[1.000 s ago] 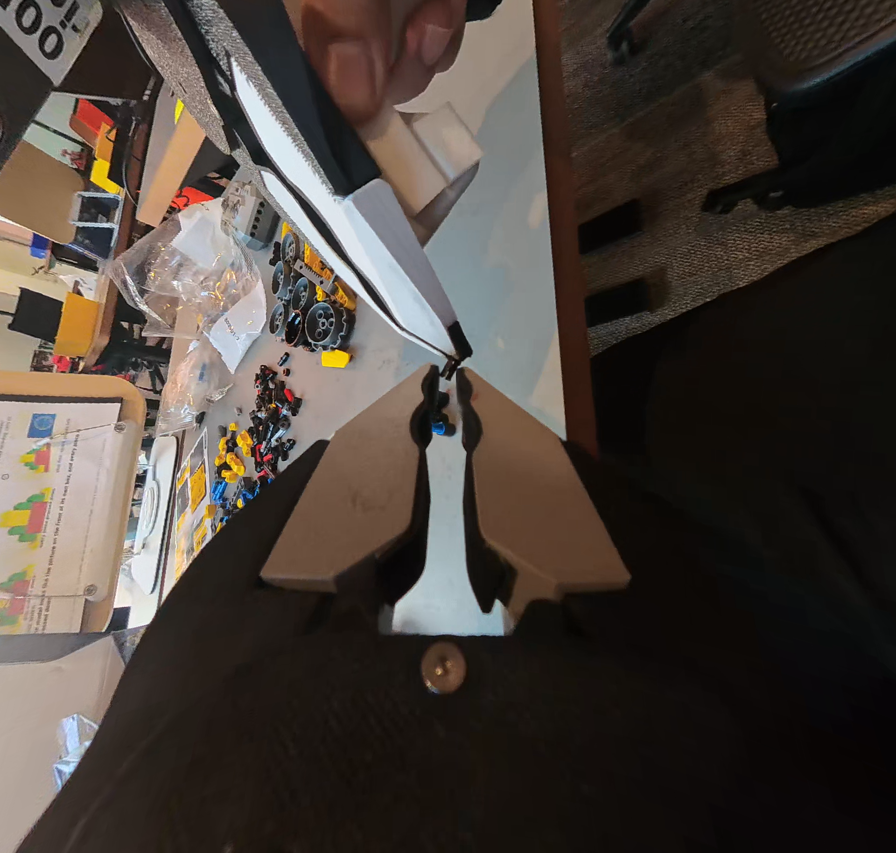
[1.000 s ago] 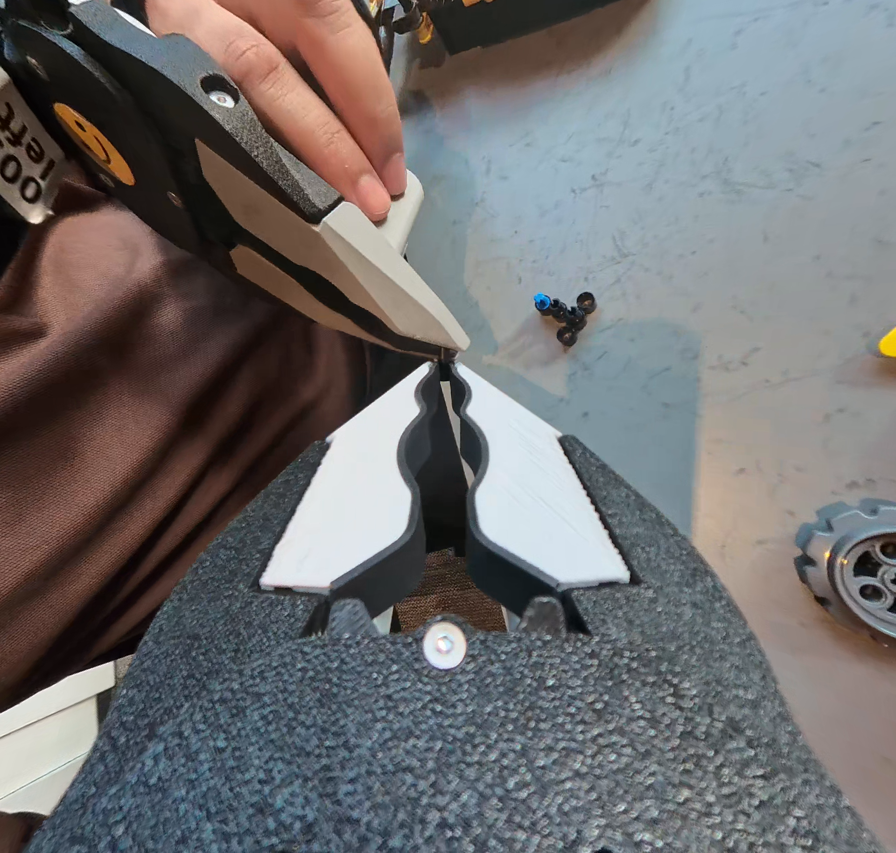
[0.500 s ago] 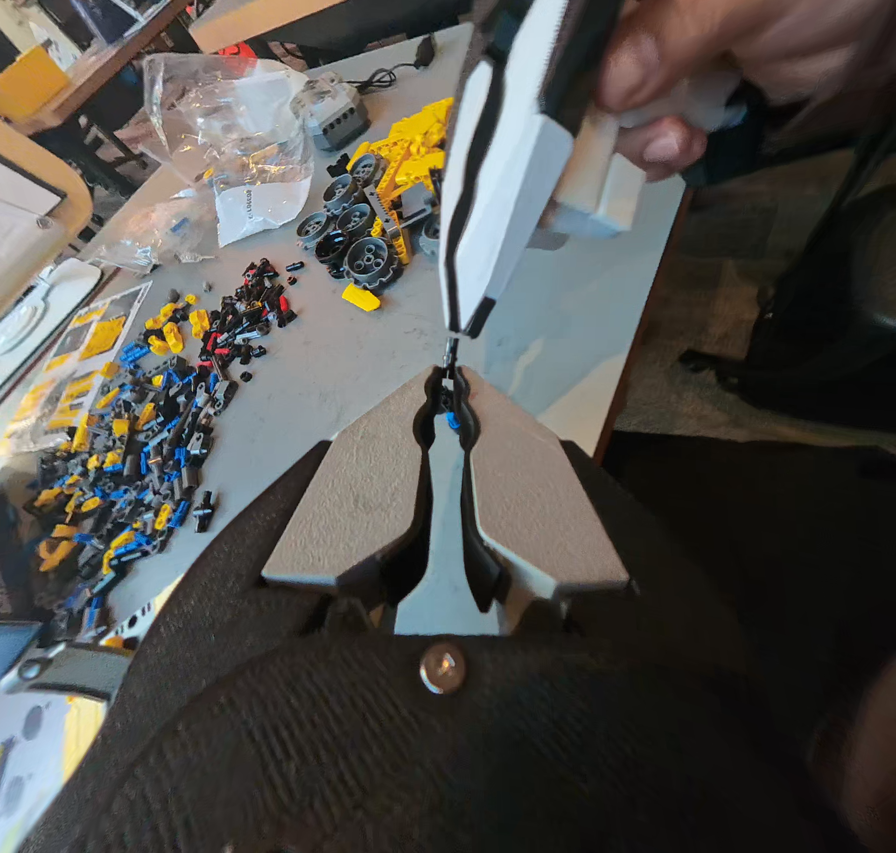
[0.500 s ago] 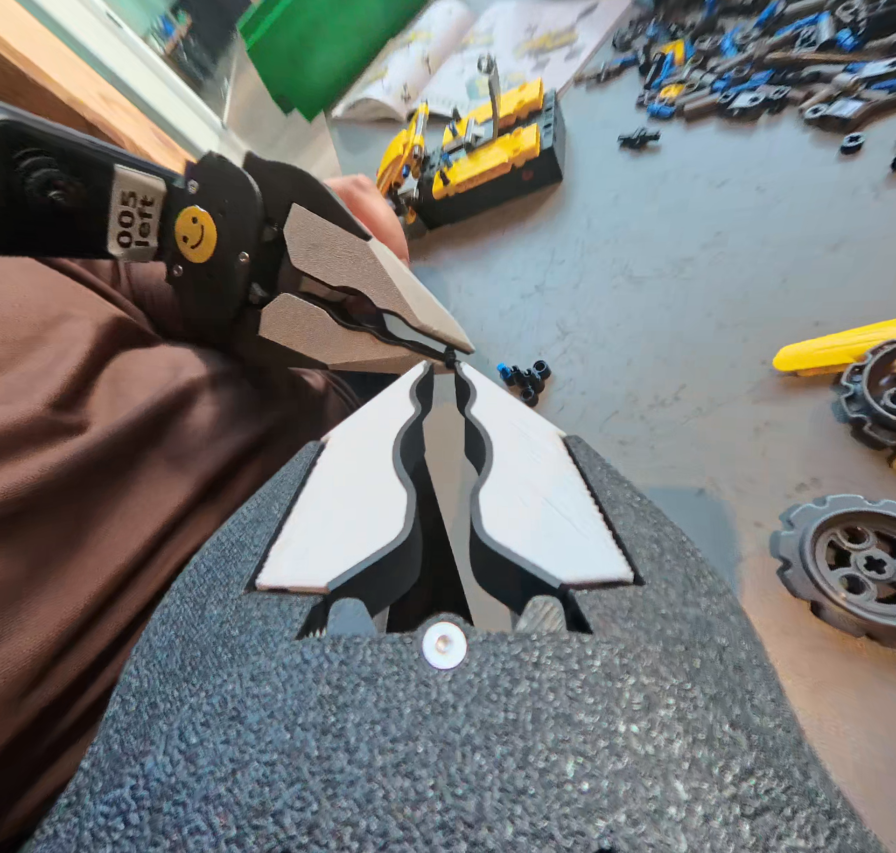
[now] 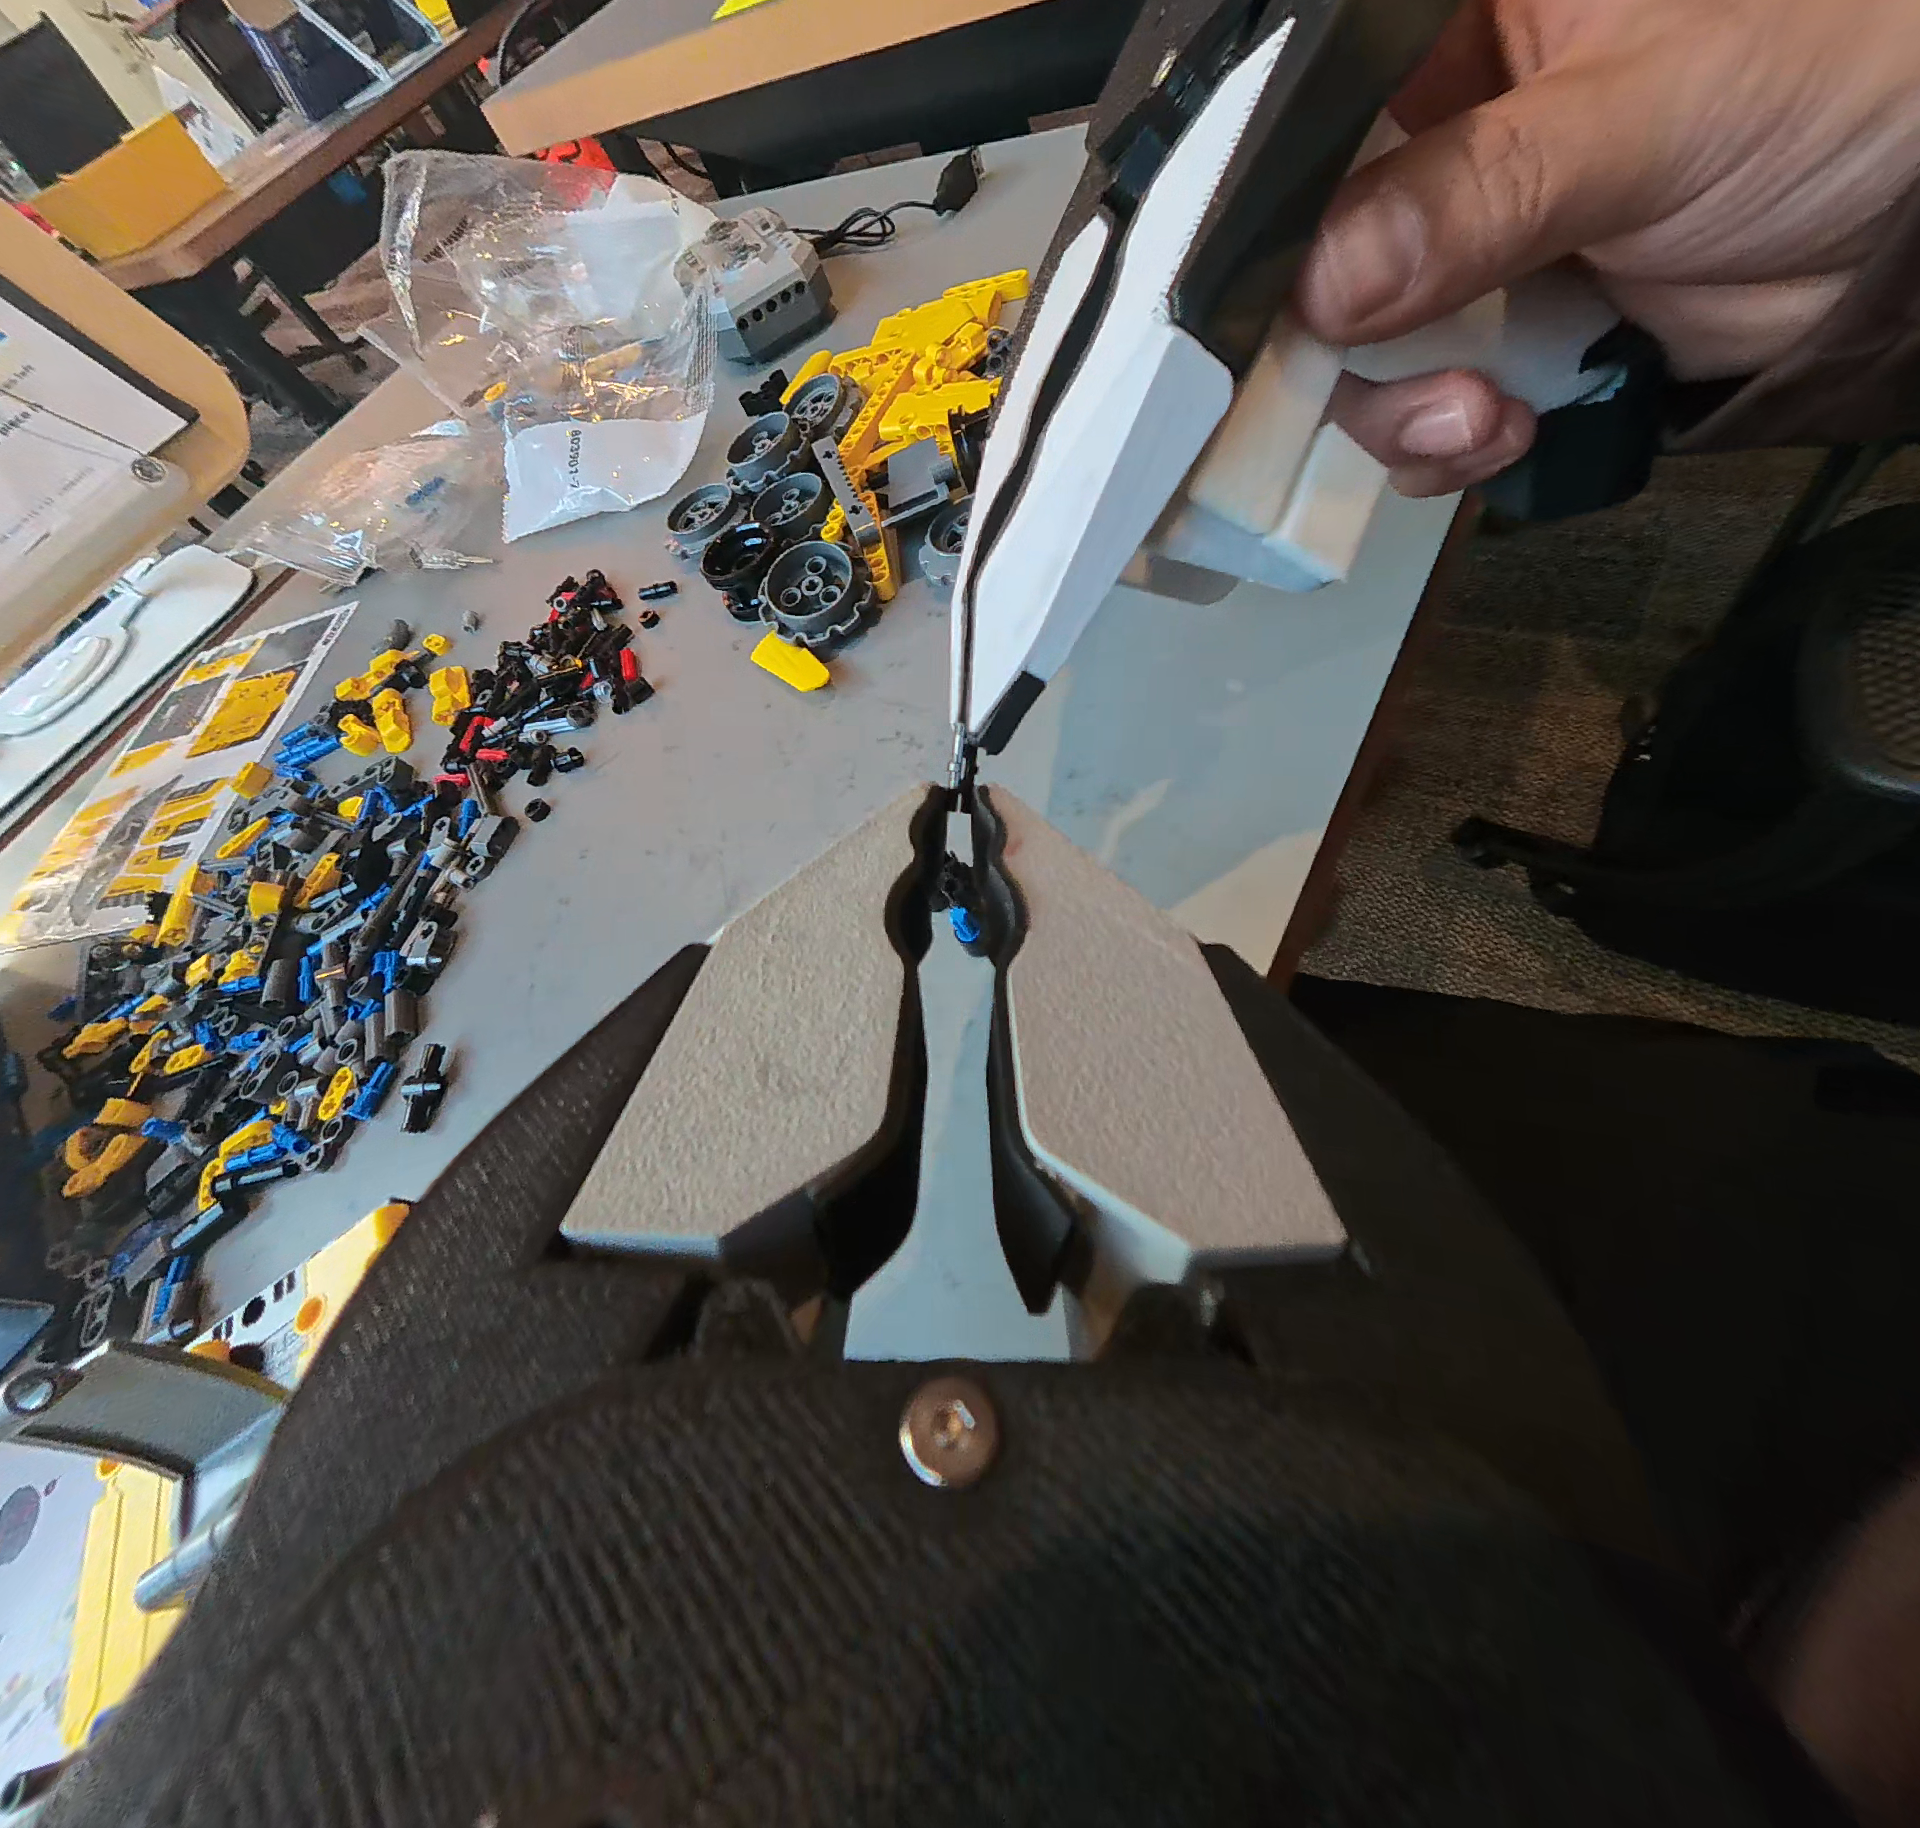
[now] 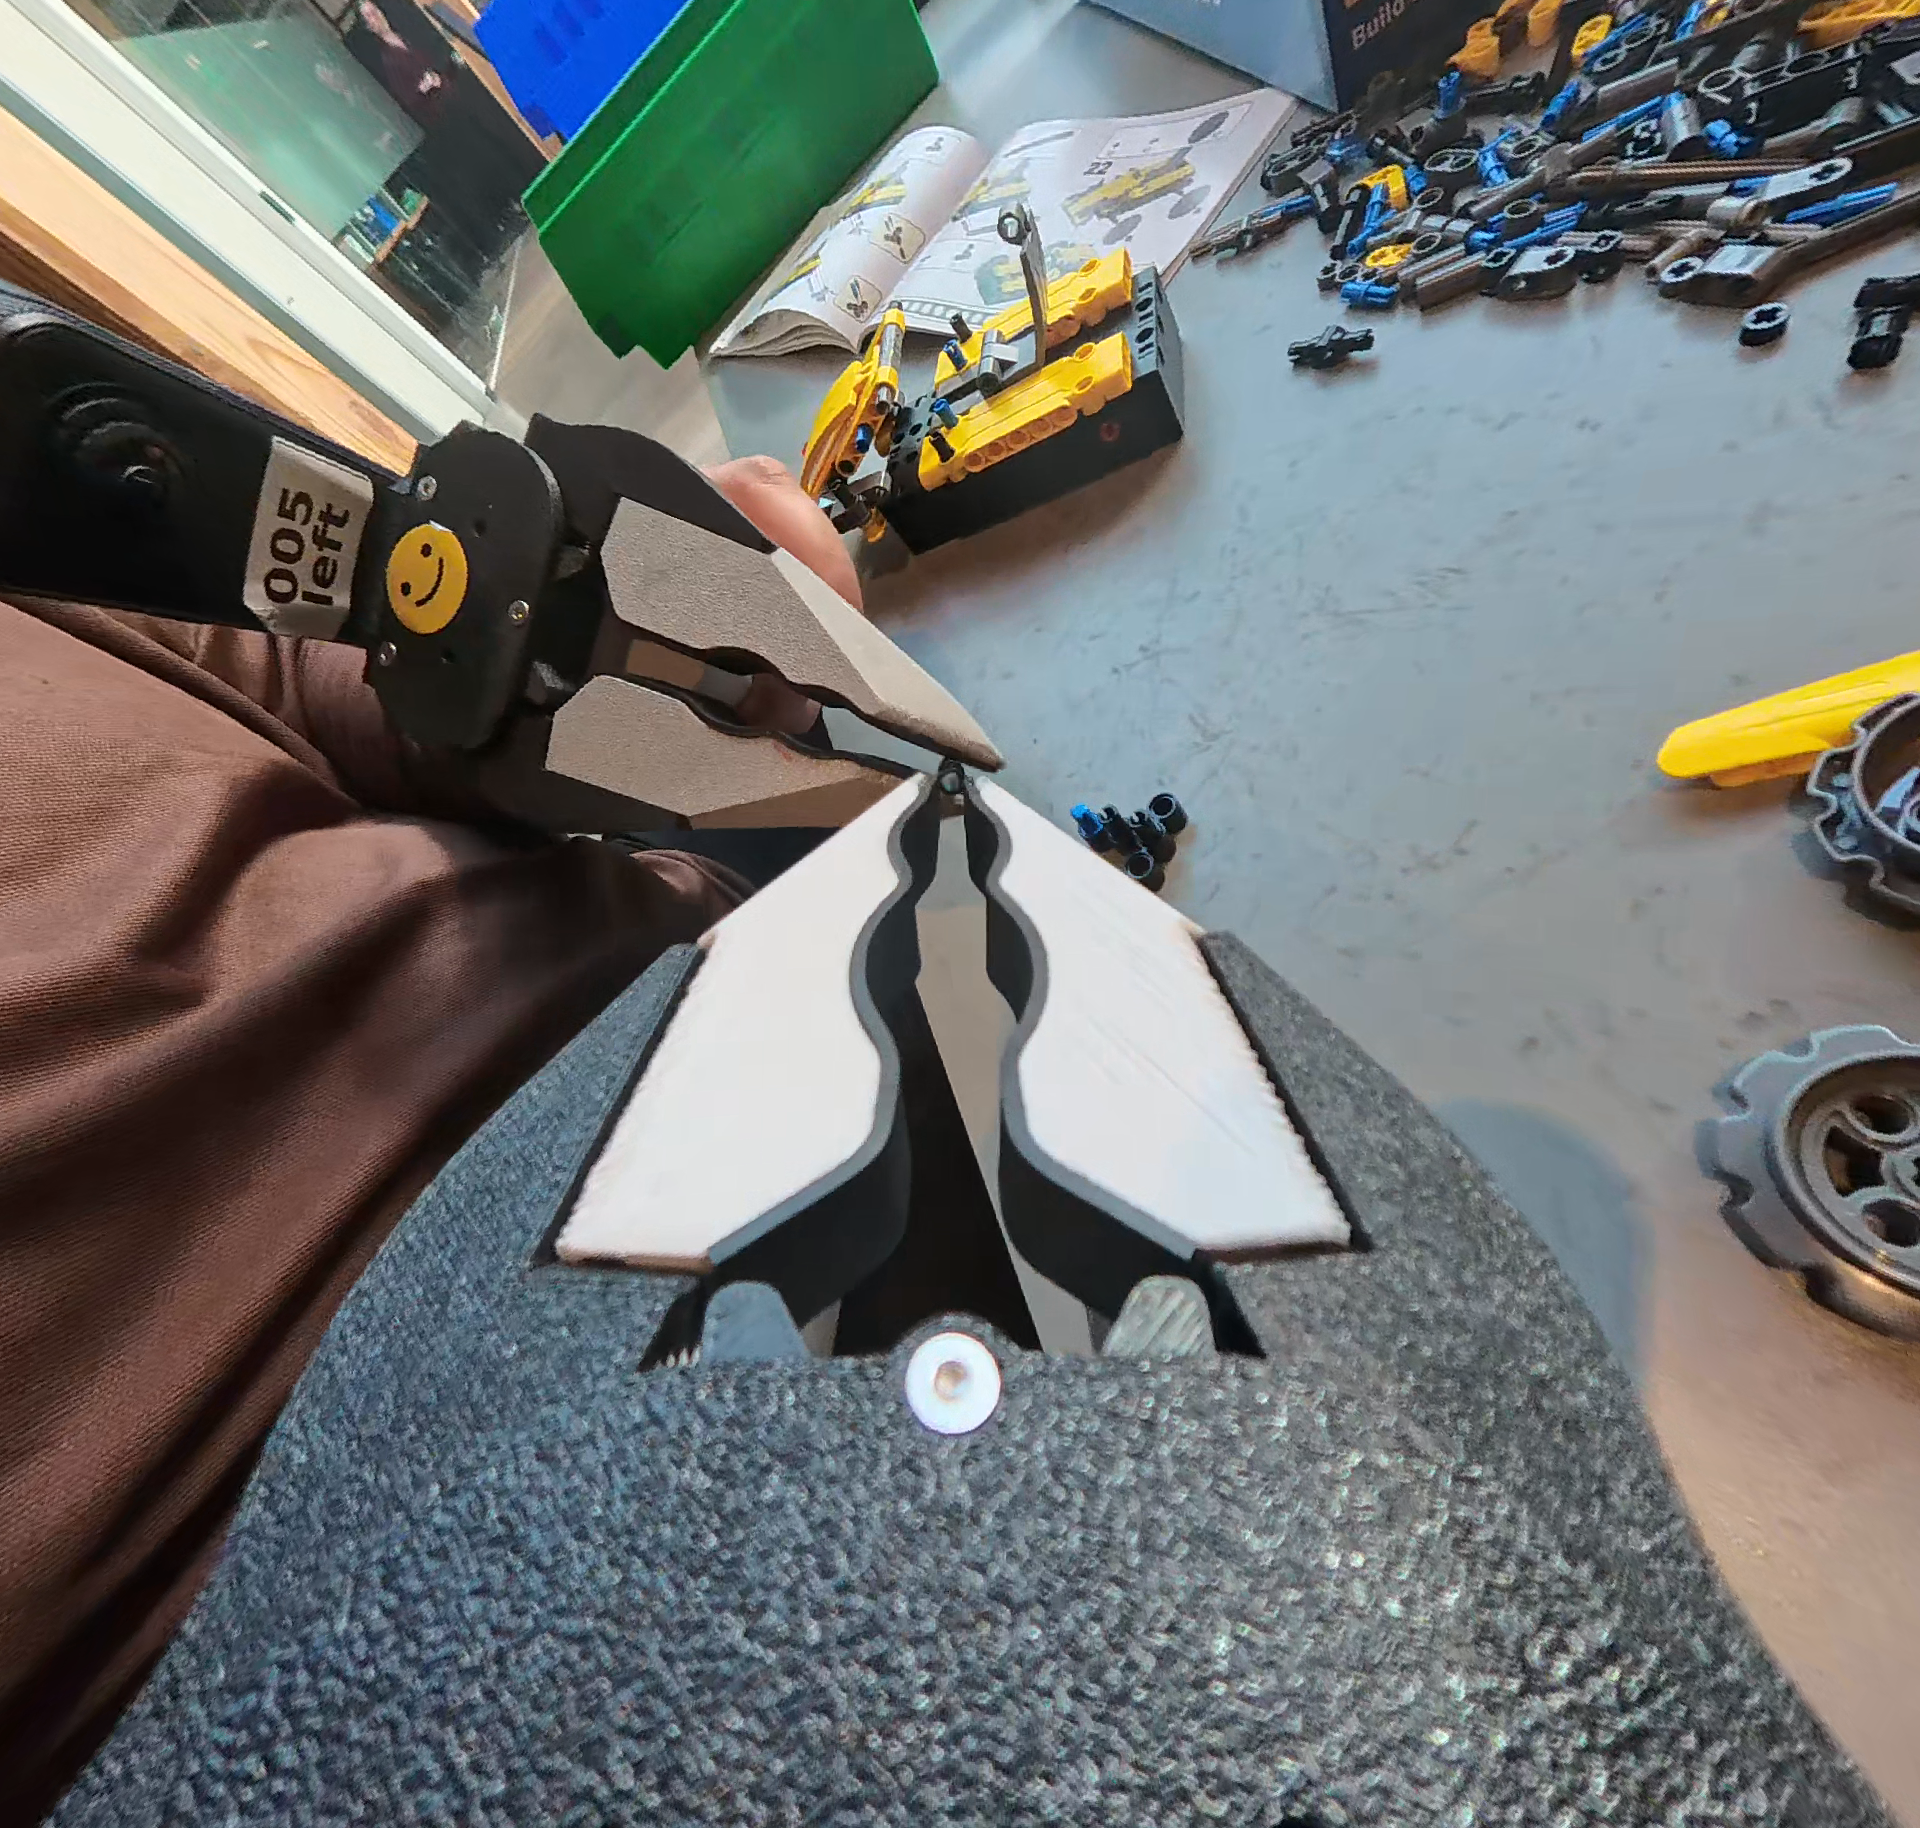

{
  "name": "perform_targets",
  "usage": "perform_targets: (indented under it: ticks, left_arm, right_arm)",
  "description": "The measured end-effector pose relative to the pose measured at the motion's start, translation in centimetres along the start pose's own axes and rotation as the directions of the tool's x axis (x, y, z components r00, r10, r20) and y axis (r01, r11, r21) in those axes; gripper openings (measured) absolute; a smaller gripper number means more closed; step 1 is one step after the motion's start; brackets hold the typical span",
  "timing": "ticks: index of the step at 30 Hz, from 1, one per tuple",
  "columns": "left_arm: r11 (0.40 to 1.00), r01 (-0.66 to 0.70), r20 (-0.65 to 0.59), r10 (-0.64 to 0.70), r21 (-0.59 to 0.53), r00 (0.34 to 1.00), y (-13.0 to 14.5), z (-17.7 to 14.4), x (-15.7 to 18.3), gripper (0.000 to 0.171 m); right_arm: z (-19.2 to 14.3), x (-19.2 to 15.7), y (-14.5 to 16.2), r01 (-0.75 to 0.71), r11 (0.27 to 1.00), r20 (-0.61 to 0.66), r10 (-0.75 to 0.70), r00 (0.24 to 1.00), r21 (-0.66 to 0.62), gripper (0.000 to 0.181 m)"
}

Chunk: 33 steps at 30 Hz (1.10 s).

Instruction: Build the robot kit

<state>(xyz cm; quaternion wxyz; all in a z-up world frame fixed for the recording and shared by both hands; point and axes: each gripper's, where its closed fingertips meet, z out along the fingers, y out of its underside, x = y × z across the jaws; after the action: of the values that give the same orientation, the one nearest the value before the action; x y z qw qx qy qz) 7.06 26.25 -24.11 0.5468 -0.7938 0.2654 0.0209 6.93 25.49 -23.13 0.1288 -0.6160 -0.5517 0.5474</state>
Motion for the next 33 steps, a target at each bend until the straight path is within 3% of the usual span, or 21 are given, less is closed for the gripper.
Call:
perform_targets:
  ticks: [33]
  left_arm:
    - [0.998, 0.062, 0.090, -0.065, 0.032, 0.994, 0.0, -0.1, -0.8, 0.002]
  right_arm:
    - [0.7, 0.1, -0.8, -0.015, 0.999, -0.019, 0.016, 1.000, 0.030, 0.001]
